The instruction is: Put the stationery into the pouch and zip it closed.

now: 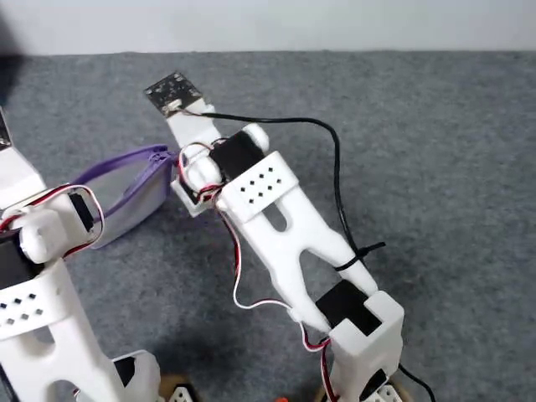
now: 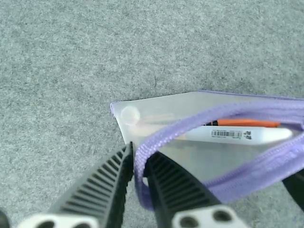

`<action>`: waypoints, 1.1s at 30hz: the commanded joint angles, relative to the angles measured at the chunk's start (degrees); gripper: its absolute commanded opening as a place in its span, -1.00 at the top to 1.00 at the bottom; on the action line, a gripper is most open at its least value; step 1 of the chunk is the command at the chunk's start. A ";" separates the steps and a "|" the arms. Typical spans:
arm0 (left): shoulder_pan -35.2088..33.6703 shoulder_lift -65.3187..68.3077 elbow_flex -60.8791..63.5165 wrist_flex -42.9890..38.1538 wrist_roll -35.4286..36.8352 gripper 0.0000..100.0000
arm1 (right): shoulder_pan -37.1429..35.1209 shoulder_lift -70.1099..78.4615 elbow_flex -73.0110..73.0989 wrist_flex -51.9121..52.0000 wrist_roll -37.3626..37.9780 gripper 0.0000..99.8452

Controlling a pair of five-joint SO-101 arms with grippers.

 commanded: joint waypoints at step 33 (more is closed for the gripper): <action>0.53 -0.53 -0.31 0.70 0.26 0.97 | 2.68 -11.12 -0.44 1.98 5.01 0.98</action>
